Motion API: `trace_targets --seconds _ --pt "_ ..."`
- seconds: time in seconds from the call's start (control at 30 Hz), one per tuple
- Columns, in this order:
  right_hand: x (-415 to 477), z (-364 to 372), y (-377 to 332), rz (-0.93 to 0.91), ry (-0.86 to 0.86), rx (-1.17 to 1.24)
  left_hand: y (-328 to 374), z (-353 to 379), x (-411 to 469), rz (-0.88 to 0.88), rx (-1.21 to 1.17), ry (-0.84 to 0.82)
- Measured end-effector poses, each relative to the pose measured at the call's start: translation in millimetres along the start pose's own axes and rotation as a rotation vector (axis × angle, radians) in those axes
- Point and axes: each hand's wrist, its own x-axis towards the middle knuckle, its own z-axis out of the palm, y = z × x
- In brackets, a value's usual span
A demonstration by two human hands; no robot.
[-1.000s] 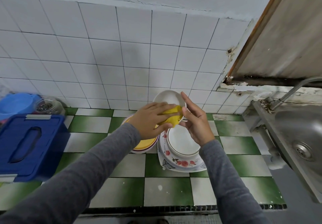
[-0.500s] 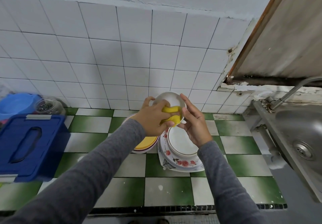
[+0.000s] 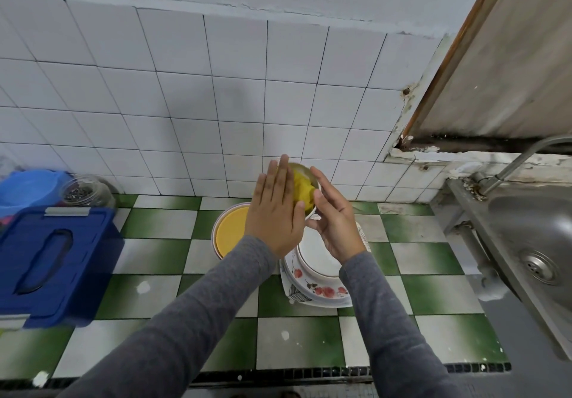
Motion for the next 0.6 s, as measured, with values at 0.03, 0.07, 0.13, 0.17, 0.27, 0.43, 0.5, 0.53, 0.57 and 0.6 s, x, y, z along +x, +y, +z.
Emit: trace_targets --seconds 0.03,0.07,0.13,0.17,0.27,0.43,0.5,0.53,0.57,0.6 --pt "-1 1 1 0.0 0.007 0.016 2 1 0 -0.019 -0.022 -0.029" --pt "-1 2 1 -0.001 0.015 0.022 2 1 -1 -0.03 -0.043 -0.057" --pt "-2 4 0 -0.009 0.024 0.0 0 2 -1 -0.032 -0.092 -0.091" --pt "-2 4 0 -0.012 0.024 -0.013 -1 2 -1 -0.026 -0.116 -0.106" --pt "-4 4 1 -0.015 0.021 -0.018 -6 2 -1 0.037 -0.172 -0.159" --pt "-5 5 -4 -0.023 0.009 0.016 -19 -5 -3 0.198 -0.23 -0.129" --pt "-4 6 -8 -0.026 0.0 0.016 -21 -9 -1 0.192 -0.188 -0.118" --pt "-3 6 -8 -0.026 -0.006 0.006 -21 -10 0 0.181 -0.166 -0.129" --pt "-3 6 -8 -0.025 -0.009 -0.004 -20 -11 2 0.174 -0.16 -0.149" --pt "-2 5 -8 -0.023 -0.007 -0.013 -20 -11 4 0.176 -0.172 -0.171"
